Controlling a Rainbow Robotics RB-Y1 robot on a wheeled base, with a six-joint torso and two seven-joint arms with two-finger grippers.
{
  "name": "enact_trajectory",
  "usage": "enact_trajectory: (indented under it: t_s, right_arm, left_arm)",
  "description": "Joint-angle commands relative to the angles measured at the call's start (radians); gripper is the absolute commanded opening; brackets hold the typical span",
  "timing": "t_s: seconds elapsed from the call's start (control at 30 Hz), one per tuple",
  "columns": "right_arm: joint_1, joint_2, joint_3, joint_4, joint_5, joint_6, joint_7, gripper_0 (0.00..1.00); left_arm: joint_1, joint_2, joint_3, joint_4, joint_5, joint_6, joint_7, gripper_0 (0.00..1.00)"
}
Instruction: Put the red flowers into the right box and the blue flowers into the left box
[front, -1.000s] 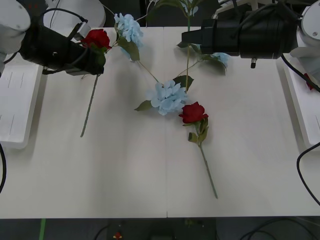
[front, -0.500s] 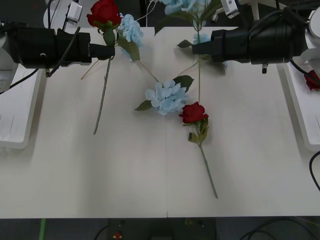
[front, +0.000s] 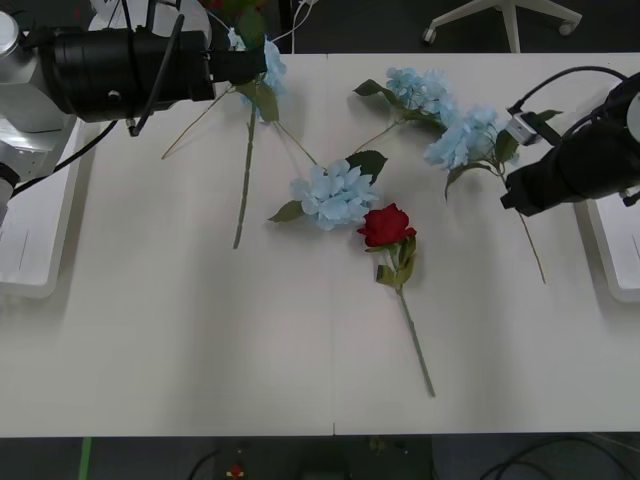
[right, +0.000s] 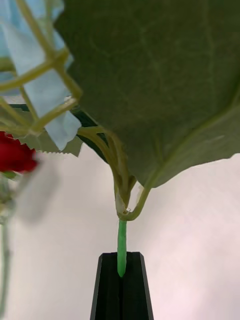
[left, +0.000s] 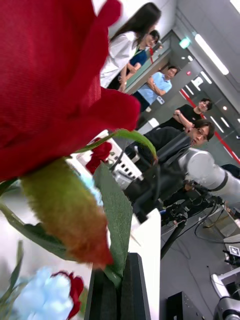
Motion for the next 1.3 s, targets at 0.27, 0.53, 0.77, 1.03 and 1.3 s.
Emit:
enact_trajectory:
  t_s: [0.27,0.53,0.77,1.03,1.3]
  right_arm:
    - [0.032,-0.03,0.132,0.082,0.097,-0.11,-0.028,0.14]
    - [0.032,-0.056,0.133,0.058,0.074,-0.09,0.001,0.72]
    - [0.032,-0.123,0.061,-0.039,-0.033,0.043,0.035,0.82]
    - [0.031,-0.2,0.024,-0.126,-0.402,0.128,0.073,0.87]
    - [0.072,-0.188,0.023,-0.212,-0.742,0.121,0.075,0.87]
  left_arm:
    - [-0.038,-0.048,-0.194,-0.116,0.175,-0.139,-0.078,0.0]
    - [-0.078,-0.077,-0.249,-0.119,0.176,-0.182,-0.09,0.0]
    - [-0.109,-0.111,-0.287,-0.118,0.178,-0.215,-0.092,0.0]
    - [-0.115,-0.124,-0.315,-0.119,0.184,-0.226,-0.099,0.0]
    - [-0.117,-0.126,-0.332,-0.119,0.205,-0.254,-0.101,0.0]
